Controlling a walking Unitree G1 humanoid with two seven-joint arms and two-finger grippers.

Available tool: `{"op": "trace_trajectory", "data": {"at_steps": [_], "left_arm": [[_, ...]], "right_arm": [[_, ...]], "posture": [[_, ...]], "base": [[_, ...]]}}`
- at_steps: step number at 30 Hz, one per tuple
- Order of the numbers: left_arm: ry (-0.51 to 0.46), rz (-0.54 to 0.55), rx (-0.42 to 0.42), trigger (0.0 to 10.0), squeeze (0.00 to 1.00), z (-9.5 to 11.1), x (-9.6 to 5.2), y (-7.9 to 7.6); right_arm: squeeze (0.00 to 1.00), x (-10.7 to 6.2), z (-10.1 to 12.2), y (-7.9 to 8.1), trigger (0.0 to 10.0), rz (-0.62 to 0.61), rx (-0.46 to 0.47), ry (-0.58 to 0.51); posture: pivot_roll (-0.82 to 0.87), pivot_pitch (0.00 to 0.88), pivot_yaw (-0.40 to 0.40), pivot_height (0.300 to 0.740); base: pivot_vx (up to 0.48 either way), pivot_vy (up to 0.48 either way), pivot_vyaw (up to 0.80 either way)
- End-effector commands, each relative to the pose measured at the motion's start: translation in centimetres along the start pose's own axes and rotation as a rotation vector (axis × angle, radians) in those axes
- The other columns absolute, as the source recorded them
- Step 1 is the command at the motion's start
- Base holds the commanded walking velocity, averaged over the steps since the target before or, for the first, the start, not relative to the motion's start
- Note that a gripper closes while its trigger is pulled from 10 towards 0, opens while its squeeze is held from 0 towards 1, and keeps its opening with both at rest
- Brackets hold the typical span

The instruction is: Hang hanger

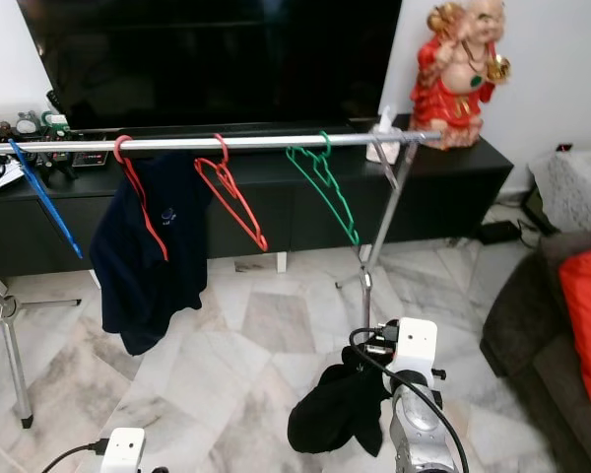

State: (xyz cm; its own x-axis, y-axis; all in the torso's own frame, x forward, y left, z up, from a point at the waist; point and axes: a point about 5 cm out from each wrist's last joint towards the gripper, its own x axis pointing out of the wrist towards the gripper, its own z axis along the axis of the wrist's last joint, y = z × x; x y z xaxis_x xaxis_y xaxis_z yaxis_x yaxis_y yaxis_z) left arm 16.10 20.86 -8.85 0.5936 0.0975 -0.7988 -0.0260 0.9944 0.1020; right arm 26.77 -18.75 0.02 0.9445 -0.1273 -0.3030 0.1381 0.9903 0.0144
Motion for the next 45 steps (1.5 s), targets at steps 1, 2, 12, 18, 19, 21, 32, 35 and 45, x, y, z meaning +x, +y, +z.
{"op": "trace_trajectory", "data": {"at_steps": [1,2,12,18,19,21,32,35,45], "left_arm": [[0.011,-0.001,0.005,10.0,0.00,-0.3,-0.1,0.0],[0.012,-0.001,0.005,10.0,0.00,-0.4,-0.1,0.0],[0.011,0.005,0.005,10.0,0.00,-0.4,-0.1,0.0],[0.011,0.004,0.009,10.0,0.00,-0.3,-0.1,-0.2],[0.011,0.004,0.009,10.0,0.00,-0.3,-0.1,-0.2],[0.007,0.002,0.007,10.0,0.00,-0.1,0.0,-0.2],[-0.027,0.022,0.015,10.0,0.00,1.2,0.3,0.3],[-0.033,0.021,0.018,10.0,0.00,1.4,0.3,0.3],[-0.033,0.021,0.022,10.0,0.00,1.4,0.3,0.5]], "right_arm": [[0.00,0.3,0.8,0.0,10.0,0.007,-0.002,-0.037],[0.00,0.2,0.8,0.0,10.0,0.008,-0.003,-0.037],[0.00,0.3,1.0,0.1,10.0,0.019,-0.031,-0.046],[0.00,0.4,1.1,0.0,10.0,0.016,-0.029,-0.047],[0.00,0.4,1.1,0.0,10.0,0.016,-0.029,-0.047],[0.00,0.4,1.0,-0.1,10.0,0.017,-0.030,-0.043],[0.00,0.8,1.8,0.4,10.0,0.025,-0.024,-0.054],[0.00,0.9,2.0,0.5,10.0,0.024,-0.020,-0.061],[0.00,0.9,1.9,0.4,10.0,0.019,-0.016,-0.056]], "posture": [[-0.11,0.000,-0.044,0.740],[-0.12,0.000,-0.044,0.740],[-0.12,0.000,-0.042,0.740],[-0.12,0.000,-0.039,0.740],[-0.12,0.000,-0.039,0.740],[-0.12,0.000,-0.040,0.740],[-0.11,0.000,-0.046,0.740],[-0.11,0.000,-0.042,0.740],[-0.11,0.000,-0.037,0.740]], "base": [[0.345,0.000,0.00],[0.345,0.000,0.00],[0.339,0.000,0.00],[0.000,0.000,0.00],[0.000,0.000,0.00],[0.000,0.000,0.00],[0.000,-0.024,0.00],[0.000,-0.294,0.00],[0.000,-0.305,0.00]]}}
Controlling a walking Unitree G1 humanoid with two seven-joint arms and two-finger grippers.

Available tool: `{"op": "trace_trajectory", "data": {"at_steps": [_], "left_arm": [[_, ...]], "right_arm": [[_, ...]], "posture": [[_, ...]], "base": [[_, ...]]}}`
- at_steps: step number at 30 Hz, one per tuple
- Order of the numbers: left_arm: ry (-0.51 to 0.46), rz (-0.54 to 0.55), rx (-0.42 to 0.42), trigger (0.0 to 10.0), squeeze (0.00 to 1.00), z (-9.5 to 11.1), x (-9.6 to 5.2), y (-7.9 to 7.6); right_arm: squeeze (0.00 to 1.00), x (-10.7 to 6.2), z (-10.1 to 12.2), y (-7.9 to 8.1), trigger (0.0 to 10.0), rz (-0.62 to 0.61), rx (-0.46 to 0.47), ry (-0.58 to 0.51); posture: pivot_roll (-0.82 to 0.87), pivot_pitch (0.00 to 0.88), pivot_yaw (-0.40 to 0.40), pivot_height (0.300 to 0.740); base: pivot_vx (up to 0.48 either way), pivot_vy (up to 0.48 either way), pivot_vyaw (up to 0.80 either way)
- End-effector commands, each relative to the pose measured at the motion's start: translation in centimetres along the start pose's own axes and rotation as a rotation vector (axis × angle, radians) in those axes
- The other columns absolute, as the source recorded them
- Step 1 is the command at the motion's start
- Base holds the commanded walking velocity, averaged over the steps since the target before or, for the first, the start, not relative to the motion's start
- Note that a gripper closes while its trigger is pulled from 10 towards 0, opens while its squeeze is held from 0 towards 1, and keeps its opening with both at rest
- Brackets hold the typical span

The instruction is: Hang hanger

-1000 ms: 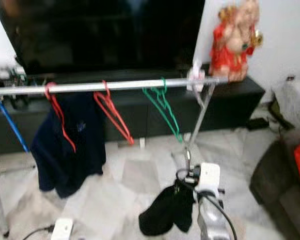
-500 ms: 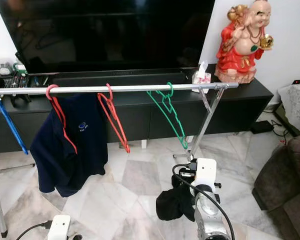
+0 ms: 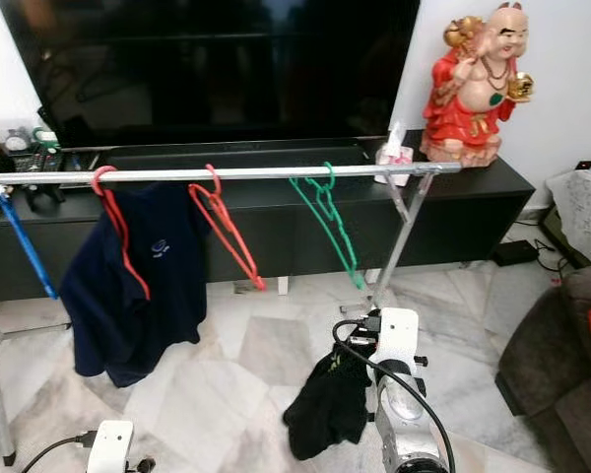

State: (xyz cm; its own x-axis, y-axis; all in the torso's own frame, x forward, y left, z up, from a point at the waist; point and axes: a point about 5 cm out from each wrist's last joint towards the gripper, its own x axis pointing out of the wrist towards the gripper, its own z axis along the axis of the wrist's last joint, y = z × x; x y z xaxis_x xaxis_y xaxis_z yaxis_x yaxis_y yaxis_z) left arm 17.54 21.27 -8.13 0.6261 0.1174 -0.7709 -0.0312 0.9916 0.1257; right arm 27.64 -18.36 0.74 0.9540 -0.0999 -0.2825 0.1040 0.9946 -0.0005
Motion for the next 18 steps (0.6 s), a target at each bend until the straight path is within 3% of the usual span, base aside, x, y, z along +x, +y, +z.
{"op": "trace_trajectory", "data": {"at_steps": [1,18], "left_arm": [[0.008,-0.001,0.012,10.0,0.00,-0.12,-0.02,0.07],[0.014,0.006,0.007,10.0,0.00,-0.38,-0.09,0.16]], "right_arm": [[0.00,0.37,0.95,-0.16,10.0,-0.011,0.009,-0.034],[0.00,0.45,0.98,0.08,10.0,-0.002,0.011,-0.033]], "posture": [[-0.12,0.000,-0.037,0.740],[-0.11,0.000,-0.040,0.740]], "base": [[0.000,-0.304,0.00],[0.000,-0.284,0.00]]}}
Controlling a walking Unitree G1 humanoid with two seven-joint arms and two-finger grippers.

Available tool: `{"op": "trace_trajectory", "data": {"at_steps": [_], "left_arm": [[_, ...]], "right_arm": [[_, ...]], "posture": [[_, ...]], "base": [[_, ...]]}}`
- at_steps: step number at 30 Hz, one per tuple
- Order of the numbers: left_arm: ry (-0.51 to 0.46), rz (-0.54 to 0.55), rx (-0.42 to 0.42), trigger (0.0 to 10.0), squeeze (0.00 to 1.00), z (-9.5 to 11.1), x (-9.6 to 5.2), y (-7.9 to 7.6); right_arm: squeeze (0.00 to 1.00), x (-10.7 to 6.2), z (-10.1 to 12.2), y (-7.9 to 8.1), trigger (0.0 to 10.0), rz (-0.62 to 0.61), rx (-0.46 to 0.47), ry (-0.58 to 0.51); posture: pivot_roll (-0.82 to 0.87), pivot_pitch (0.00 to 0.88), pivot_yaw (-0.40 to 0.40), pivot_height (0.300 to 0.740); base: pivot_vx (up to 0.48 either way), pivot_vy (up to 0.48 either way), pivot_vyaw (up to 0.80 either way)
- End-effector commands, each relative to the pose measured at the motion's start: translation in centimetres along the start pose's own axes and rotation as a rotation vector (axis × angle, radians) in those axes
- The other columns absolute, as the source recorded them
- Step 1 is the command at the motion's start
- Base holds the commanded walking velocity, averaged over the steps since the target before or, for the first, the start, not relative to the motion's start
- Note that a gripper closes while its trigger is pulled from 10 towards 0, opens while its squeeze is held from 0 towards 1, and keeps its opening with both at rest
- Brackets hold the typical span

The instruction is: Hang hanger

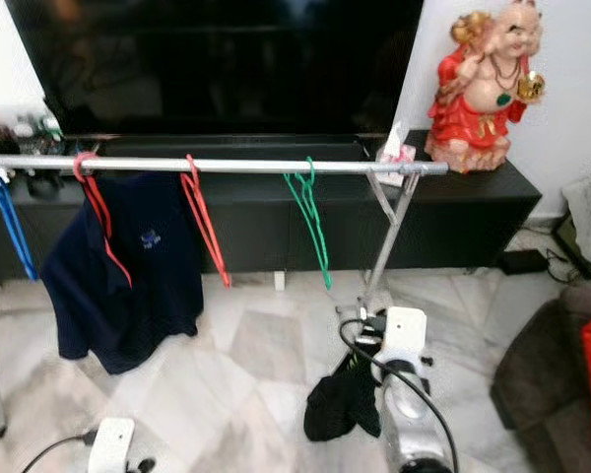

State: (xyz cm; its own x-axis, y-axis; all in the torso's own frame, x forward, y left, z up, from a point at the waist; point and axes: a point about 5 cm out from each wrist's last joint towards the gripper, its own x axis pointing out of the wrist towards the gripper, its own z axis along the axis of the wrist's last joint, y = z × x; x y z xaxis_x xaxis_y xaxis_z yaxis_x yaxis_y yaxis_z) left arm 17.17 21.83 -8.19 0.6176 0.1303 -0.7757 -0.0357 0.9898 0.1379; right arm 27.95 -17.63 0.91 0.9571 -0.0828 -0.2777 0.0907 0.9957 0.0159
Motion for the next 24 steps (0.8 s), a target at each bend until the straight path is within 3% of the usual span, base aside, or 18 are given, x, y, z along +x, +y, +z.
{"op": "trace_trajectory", "data": {"at_steps": [1,7,11,24], "left_arm": [[0.004,-0.004,0.002,10.0,0.00,0.0,0.0,-0.4],[-0.019,0.005,-0.006,10.0,0.00,0.3,0.0,-0.3],[-0.073,0.034,-0.039,10.0,0.00,1.6,0.3,0.1],[-0.496,0.022,-0.103,10.0,0.00,9.6,0.0,0.8]], "right_arm": [[0.00,0.3,0.8,-0.7,10.0,-0.019,-0.001,-0.028],[0.00,0.3,0.7,-0.6,10.0,-0.014,0.000,-0.022],[0.00,0.2,0.4,-0.5,10.0,-0.009,0.000,-0.008],[0.00,-0.4,-2.5,-0.7,10.0,0.003,-0.035,0.147]], "posture": [[-0.11,0.000,-0.040,0.740],[-0.11,0.000,-0.040,0.740],[-0.11,0.000,-0.038,0.740],[-0.11,0.000,-0.032,0.740]], "base": [[0.000,0.000,0.00],[0.000,0.000,0.00],[0.000,0.000,0.00],[0.000,0.000,0.00]]}}
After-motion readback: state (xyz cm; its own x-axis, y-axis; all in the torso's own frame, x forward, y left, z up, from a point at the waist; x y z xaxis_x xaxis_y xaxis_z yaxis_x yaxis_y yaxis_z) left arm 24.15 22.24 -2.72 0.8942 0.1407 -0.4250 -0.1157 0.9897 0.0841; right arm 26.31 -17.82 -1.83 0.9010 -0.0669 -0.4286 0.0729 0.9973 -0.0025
